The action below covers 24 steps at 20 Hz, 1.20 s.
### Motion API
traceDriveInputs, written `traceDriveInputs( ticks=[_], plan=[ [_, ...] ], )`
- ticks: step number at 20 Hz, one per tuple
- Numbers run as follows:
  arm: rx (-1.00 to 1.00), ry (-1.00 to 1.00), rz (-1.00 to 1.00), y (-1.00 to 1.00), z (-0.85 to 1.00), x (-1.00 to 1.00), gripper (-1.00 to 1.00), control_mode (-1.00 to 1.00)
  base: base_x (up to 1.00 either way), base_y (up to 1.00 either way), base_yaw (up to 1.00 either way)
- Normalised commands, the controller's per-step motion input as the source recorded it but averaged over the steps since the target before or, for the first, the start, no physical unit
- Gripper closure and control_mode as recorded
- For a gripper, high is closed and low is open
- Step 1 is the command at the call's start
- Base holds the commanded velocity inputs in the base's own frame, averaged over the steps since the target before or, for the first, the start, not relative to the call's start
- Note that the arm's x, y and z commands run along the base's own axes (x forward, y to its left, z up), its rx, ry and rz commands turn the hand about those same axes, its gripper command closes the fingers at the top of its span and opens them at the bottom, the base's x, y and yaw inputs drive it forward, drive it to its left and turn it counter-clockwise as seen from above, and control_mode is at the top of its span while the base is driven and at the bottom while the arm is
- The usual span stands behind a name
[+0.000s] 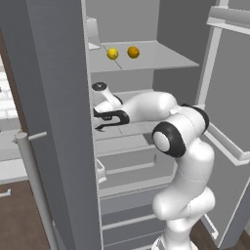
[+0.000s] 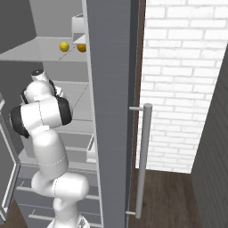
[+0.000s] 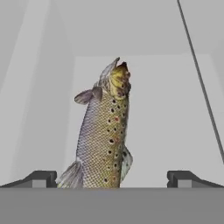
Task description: Place one lemon and one fish in each tupperware on the nearby counter, to pack two identical lunches.
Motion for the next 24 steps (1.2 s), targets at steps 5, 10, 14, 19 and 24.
traceDriveInputs(
  ticks=[5, 10, 14, 19, 24],
  plan=[
    [0.0, -0.02, -0.01, 0.04, -0.38, 0.14, -1.0, -1.0, 0.0, 0.0, 0.0],
    [0.0, -0.05, 0.0, 0.0, -0.37, 0.0, -1.0, -1.0, 0.0, 0.0, 0.0],
    [0.0, 0.0, 0.0, 0.0, -0.01, 0.0, -1.0, -1.0, 0.0, 0.0, 0.0],
    [0.0, 0.0, 0.0, 0.0, 0.0, 0.0, 1.0, -1.0, 0.0, 0.0, 0.0],
    [0.0, 0.0, 0.0, 0.0, 0.0, 0.0, 1.0, -1.0, 0.0, 0.0, 0.0]
  ],
)
